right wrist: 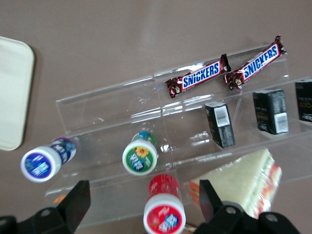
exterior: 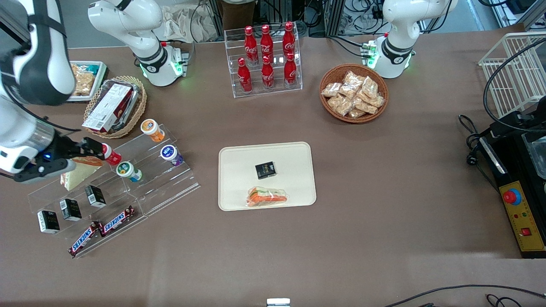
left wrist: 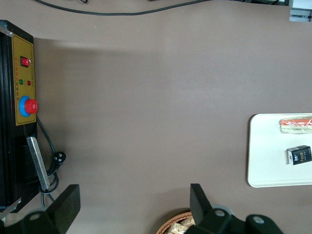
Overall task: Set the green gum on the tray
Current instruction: 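Move the right gripper over the green-labelled gum bottle in the acrylic rack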
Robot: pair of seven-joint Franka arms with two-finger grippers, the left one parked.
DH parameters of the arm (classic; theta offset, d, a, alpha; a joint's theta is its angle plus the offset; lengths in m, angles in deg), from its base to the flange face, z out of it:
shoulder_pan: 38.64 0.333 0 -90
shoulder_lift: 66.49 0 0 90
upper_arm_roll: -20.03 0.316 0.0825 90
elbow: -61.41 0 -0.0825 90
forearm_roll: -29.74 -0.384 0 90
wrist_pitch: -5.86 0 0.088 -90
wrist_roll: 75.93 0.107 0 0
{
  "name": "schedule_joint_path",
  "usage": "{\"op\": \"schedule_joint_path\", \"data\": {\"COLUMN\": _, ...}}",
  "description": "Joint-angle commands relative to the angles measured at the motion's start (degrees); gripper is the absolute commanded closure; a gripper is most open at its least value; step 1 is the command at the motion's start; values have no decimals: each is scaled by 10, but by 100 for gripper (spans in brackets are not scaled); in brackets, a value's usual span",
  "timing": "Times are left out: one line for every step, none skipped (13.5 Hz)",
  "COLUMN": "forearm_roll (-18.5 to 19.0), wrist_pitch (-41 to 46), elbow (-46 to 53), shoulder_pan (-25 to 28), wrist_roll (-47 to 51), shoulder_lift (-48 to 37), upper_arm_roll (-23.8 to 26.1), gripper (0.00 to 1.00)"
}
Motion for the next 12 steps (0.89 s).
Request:
{"op": "schedule_joint_path", "data": {"forearm_roll": -1, "wrist_pitch": -97, "elbow": -68, "shoulder_pan": 3, "wrist_roll": -10, "shoulder_lift": 11, "upper_arm_roll": -2, "gripper": 1}}
{"op": "schedule_joint_path", "data": {"forearm_roll": -2, "wrist_pitch": -120, "elbow": -79, "shoulder_pan": 2, "wrist_roll": -11, "shoulder_lift": 25, "upper_arm_roll": -2, "gripper": 1}}
{"op": "schedule_joint_path", "data": {"forearm_roll": -2, "wrist_pitch": -137, "elbow": -86, "shoulder_pan": 2, "wrist_roll": -18, "shoulder_lift": 37, "upper_arm_roll": -2, "gripper": 1}}
{"op": "schedule_joint_path", "data": {"forearm_roll": -2, "wrist_pitch": -152, "elbow": -98, "shoulder_pan": 3, "wrist_roll": -19, "shoulder_lift": 43, "upper_arm_roll": -1, "gripper": 1}}
{"op": "schedule_joint_path", "data": {"forearm_roll": -2, "wrist_pitch": -173, "elbow": -115, "shoulder_pan": 4, "wrist_roll": -18, "shoulder_lift": 44, "upper_arm_roll": -1, "gripper": 1}}
{"op": "schedule_joint_path", "data": {"forearm_roll": -2, "wrist_pitch": -197, "elbow": -135, "shoulder_pan": 5, "wrist_roll": -18, "shoulder_lift": 45, "upper_arm_roll": -1, "gripper": 1}}
{"op": "schedule_joint_path", "data": {"forearm_roll": -3, "wrist_pitch": -220, "elbow": -152, "shoulder_pan": 5, "wrist_roll": -18, "shoulder_lift": 45, "upper_arm_roll": 0, "gripper": 1}}
{"op": "schedule_joint_path", "data": {"forearm_roll": -3, "wrist_pitch": -238, "elbow": -166, "shoulder_pan": 5, "wrist_roll": -18, "shoulder_lift": 48, "upper_arm_roll": 0, "gripper": 1}}
{"op": "schedule_joint_path", "data": {"forearm_roll": -3, "wrist_pitch": -252, "elbow": -174, "shoulder_pan": 5, "wrist_roll": -18, "shoulder_lift": 53, "upper_arm_roll": 0, "gripper": 0}}
{"op": "schedule_joint_path", "data": {"forearm_roll": -3, "wrist_pitch": -257, "elbow": -176, "shoulder_pan": 5, "wrist_roll": -19, "shoulder_lift": 57, "upper_arm_roll": 0, "gripper": 1}}
{"op": "schedule_joint_path", "data": {"forearm_roll": -3, "wrist_pitch": -257, "elbow": -176, "shoulder_pan": 5, "wrist_roll": -19, "shoulder_lift": 60, "upper_arm_roll": 0, "gripper": 1}}
{"op": "schedule_joint_path", "data": {"forearm_roll": -3, "wrist_pitch": -257, "elbow": -176, "shoulder_pan": 5, "wrist_roll": -19, "shoulder_lift": 60, "upper_arm_roll": 0, "gripper": 1}}
